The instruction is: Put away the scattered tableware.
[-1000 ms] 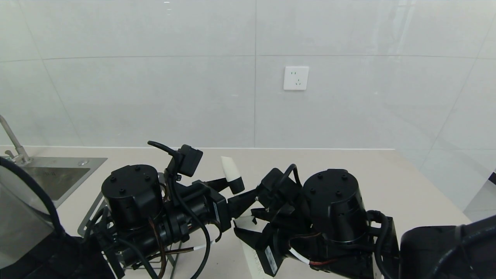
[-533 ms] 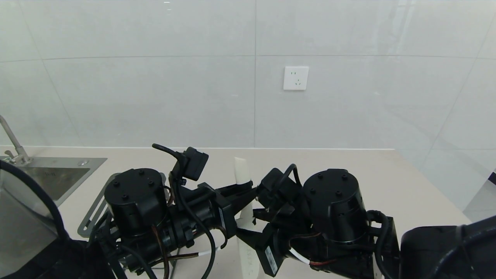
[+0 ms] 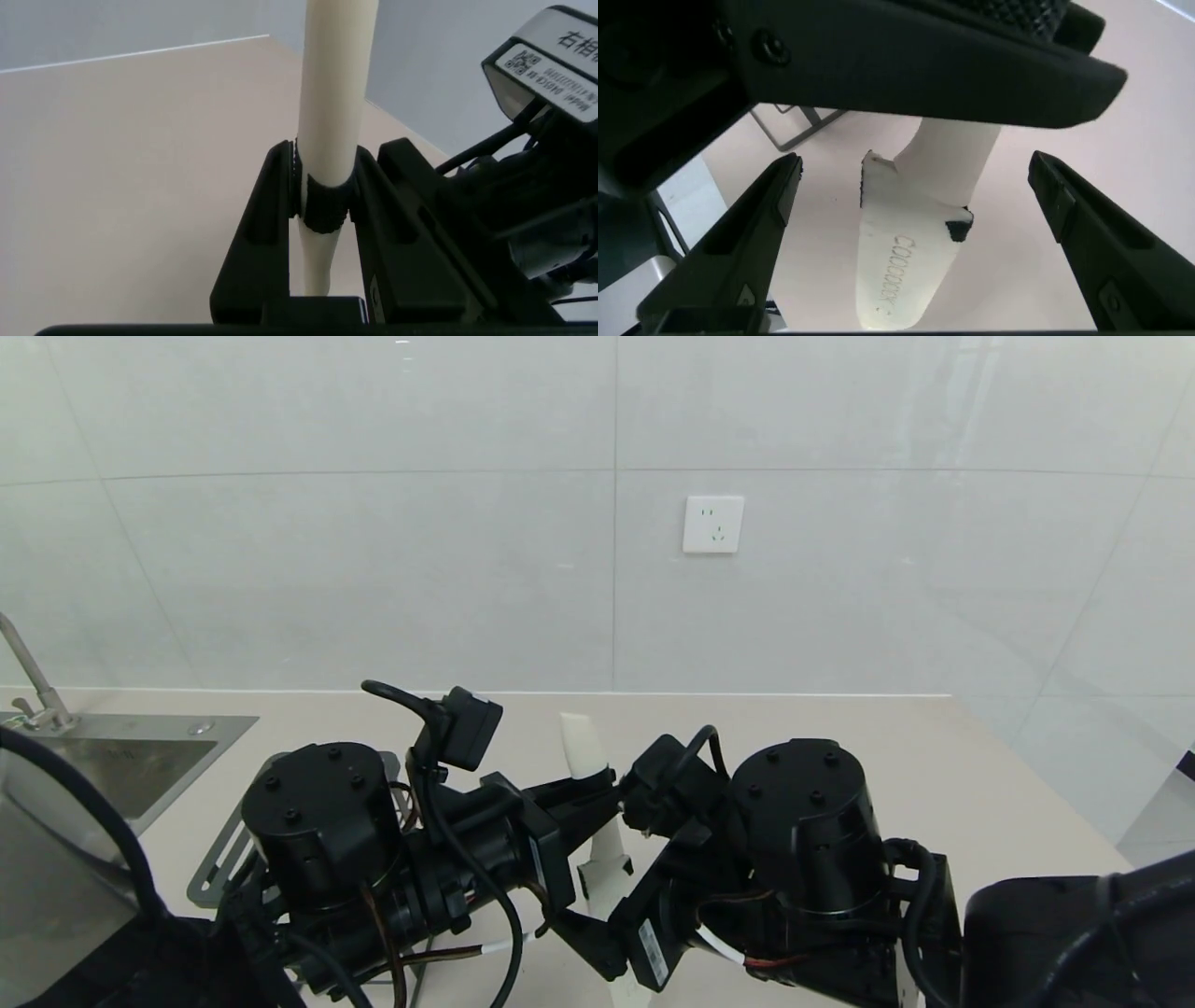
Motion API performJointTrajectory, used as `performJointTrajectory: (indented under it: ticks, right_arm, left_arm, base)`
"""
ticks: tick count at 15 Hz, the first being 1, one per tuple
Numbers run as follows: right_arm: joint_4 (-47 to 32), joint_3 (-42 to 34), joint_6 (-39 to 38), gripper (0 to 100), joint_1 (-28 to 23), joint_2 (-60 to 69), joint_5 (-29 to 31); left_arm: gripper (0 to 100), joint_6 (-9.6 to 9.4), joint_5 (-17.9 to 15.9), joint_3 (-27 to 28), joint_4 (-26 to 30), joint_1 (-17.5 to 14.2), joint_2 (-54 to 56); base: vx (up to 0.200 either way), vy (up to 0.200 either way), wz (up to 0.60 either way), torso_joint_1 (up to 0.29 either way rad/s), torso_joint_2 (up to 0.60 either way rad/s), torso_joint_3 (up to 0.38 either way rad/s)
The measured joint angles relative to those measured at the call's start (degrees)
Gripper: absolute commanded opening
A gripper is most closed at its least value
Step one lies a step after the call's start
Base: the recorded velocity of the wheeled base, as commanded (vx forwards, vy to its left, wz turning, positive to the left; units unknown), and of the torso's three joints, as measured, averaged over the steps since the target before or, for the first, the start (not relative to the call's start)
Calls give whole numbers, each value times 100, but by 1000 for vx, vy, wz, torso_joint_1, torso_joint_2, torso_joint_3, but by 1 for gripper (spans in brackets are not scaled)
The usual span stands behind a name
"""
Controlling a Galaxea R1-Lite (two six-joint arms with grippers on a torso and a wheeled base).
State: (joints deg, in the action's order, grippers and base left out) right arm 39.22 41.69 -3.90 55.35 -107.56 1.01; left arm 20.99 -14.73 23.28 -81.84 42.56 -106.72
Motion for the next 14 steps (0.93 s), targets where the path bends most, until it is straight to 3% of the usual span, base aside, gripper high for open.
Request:
performJointTrajectory:
  ticks: [4, 6, 9, 14]
  right_arm:
    - [-5, -44, -99, 100, -37, 98, 62]
    - [-2, -63, -118, 100, -41, 211, 68]
    - [-5, -88, -223, 100, -44, 336, 66]
    - [-5, -106, -280, 100, -48, 539, 73]
  left_arm:
    - [0, -2, 59, 0, -148, -11, 2]
    - [0, -2, 364, 0, -345, -22, 5]
    - [0, 5, 523, 0, -692, -59, 10]
    - [0, -4, 655, 15, -811, -284, 107]
  base:
    - [0, 0, 0, 0, 0, 0]
    - [0, 0, 0, 0, 0, 0]
    - [0, 0, 0, 0, 0, 0]
    - [0, 0, 0, 0, 0, 0]
